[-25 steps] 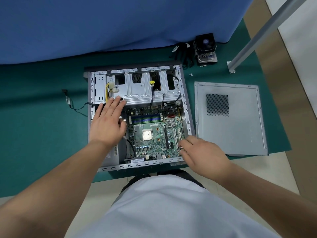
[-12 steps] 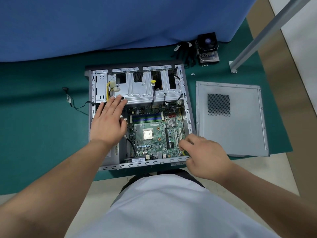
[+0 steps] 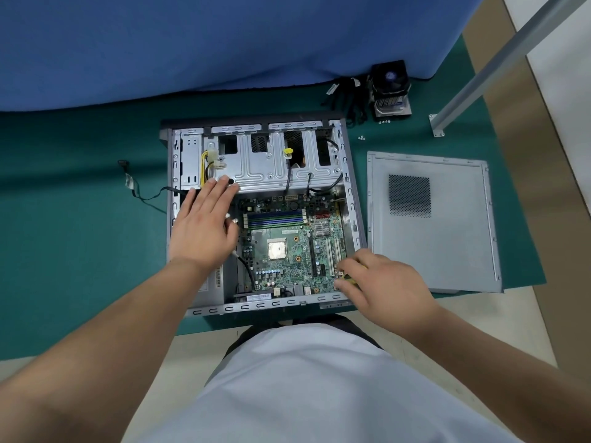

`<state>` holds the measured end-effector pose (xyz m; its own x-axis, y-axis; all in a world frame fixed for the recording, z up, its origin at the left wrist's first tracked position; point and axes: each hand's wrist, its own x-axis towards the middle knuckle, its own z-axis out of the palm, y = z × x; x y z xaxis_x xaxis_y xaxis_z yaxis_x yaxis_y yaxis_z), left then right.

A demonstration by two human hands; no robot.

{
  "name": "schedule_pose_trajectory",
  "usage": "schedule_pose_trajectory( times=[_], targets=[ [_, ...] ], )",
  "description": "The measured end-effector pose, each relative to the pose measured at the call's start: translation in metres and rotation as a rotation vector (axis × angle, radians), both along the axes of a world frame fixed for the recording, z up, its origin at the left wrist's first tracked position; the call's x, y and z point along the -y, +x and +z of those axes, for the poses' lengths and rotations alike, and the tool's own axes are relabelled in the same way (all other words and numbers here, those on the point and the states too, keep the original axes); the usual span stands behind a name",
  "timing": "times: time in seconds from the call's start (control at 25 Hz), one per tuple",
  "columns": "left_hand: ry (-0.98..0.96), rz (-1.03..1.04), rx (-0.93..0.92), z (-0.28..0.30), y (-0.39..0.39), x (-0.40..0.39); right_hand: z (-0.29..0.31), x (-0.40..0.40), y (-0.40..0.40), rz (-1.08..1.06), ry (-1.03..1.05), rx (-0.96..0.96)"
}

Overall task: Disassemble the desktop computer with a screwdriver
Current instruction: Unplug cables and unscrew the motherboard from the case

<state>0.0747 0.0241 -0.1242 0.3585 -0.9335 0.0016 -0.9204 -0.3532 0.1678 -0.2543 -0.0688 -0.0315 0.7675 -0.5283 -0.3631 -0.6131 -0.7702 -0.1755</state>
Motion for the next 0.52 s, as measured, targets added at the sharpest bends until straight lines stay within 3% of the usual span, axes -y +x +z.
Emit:
schedule_pose_trajectory(
  times=[0.28,0.52],
  targets=[
    [-0.007,0.004,-0.011,-0.0002,-0.0005,-0.0002,-0.0012,-0.0023,0.0001,-0.091,-0.003,0.024],
    [0.002,0.006,-0.009,-0.0017,0.0010,-0.0001,-0.0038,-0.0027,0.0001,-0.011,0.099,-0.009]
  ],
)
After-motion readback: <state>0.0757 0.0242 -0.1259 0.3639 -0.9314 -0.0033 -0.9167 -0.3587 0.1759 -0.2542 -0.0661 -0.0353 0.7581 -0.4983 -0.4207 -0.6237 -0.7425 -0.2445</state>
